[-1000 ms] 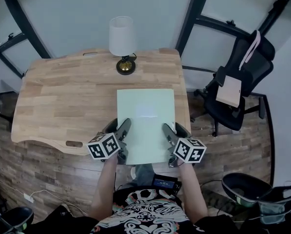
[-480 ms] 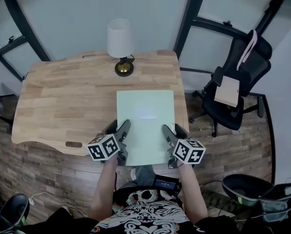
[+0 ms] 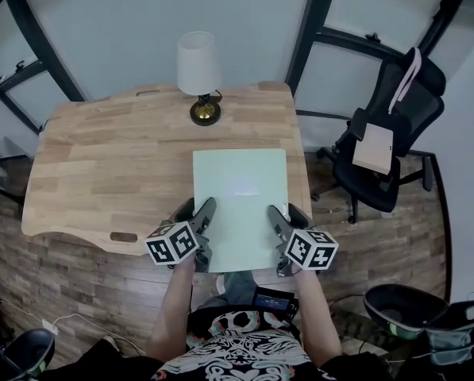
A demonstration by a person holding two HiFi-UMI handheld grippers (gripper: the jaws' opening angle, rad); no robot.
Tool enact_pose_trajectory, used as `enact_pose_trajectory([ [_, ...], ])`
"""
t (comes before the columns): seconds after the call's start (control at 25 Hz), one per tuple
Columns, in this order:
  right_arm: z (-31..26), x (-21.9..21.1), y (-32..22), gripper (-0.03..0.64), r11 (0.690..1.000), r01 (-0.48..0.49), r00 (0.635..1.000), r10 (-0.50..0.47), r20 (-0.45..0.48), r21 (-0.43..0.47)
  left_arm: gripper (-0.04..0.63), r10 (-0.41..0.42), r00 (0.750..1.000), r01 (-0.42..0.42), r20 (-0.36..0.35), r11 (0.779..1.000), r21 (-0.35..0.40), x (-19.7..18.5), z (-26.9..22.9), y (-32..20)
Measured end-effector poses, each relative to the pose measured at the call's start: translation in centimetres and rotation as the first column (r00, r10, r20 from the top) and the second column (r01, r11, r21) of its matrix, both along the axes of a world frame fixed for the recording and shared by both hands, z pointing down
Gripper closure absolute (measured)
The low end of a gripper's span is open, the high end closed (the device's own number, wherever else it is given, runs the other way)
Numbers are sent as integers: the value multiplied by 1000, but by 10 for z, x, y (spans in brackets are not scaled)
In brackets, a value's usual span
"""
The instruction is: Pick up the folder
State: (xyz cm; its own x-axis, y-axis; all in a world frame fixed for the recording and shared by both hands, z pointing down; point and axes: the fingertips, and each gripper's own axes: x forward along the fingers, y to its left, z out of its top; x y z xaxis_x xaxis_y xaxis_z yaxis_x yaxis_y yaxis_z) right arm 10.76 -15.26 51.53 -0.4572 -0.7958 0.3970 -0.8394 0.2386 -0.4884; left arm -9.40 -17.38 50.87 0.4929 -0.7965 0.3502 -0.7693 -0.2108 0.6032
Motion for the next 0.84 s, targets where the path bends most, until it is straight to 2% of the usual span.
enact_pose_trajectory([
  [0.84,3,-2,5,373,1000,-26,1000,26,-16,-12,330,24,1000,-24,-18,1000,-9,-2,5,0],
])
